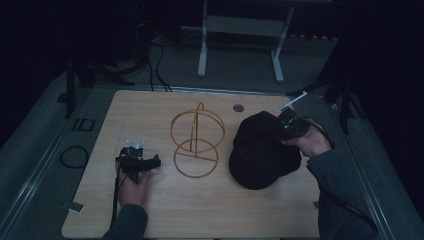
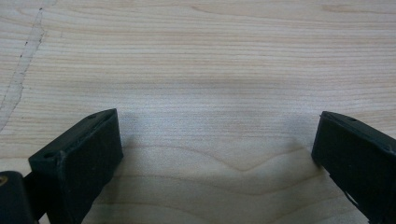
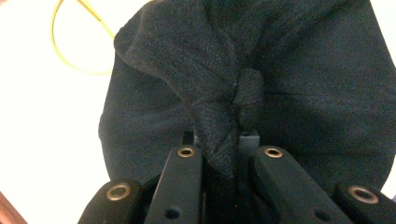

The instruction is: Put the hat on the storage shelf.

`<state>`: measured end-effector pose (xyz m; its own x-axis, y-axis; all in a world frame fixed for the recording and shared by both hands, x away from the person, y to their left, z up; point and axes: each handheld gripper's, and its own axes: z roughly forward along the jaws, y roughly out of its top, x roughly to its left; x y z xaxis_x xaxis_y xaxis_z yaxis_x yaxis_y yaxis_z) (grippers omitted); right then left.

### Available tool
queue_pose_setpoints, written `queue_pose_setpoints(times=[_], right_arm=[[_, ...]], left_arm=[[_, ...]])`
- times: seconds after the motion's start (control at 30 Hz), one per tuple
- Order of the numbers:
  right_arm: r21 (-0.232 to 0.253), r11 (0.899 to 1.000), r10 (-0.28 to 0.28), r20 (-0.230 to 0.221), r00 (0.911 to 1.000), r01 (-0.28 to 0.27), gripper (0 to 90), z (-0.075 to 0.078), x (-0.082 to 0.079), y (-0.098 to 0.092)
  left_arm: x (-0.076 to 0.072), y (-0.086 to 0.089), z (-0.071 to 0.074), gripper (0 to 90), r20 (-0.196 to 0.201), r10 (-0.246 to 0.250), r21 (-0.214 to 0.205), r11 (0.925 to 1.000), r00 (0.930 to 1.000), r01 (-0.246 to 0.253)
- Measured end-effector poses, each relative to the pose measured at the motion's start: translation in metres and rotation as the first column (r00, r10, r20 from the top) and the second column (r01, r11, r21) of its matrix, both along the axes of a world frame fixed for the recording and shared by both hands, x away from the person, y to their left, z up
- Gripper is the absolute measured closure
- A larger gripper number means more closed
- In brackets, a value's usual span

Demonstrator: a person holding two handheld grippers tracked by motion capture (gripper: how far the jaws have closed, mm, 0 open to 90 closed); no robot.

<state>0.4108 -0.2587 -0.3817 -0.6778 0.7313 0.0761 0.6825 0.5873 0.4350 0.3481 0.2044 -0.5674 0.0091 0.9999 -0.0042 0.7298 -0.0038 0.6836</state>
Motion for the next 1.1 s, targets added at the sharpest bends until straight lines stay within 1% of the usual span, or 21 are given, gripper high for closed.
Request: queue_pose_setpoints(times=[0.1, 0.4, 0.57, 0.83, 1.0, 1.1], right_arm=[[-0.003, 1.000, 0.001, 0.003, 1.0000, -0.001, 85.0, 0.003, 0.000, 0.000], [0.004, 1.000, 0.003, 0.016, 0.9999, -0.003, 84.9, 0.020, 0.000, -0.002], [0.014, 1.000, -0.008, 0.024, 0.9997, 0.008, 84.9, 0.030, 0.002, -0.005], [0.018, 1.000, -0.017, 0.028, 0.9995, 0.016, 84.9, 0.040, 0.004, -0.011], [0.035, 0.999, -0.026, 0.032, 0.9992, 0.024, 84.9, 0.046, 0.005, -0.015], [0.047, 0.999, -0.022, 0.035, 0.9991, 0.020, 84.9, 0.050, 0.005, -0.017]], left_arm=[[0.000, 0.000, 0.000, 1.2, 0.000, 0.000, 0.000, 1.0000, 1.0000, 0.000], [0.000, 0.000, 0.000, 1.3, -0.002, 0.000, 0.000, 1.0000, 1.0000, 0.000], [0.000, 0.000, 0.000, 1.3, -0.002, 0.000, 0.000, 1.0000, 1.0000, 0.000], [0.000, 0.000, 0.000, 1.3, -0.002, 0.000, 0.000, 1.0000, 1.0000, 0.000], [0.000, 0.000, 0.000, 1.2, -0.002, 0.000, 0.000, 1.0000, 1.0000, 0.000], [0.000, 0.000, 0.000, 1.3, -0.002, 0.000, 0.000, 1.0000, 1.0000, 0.000]])
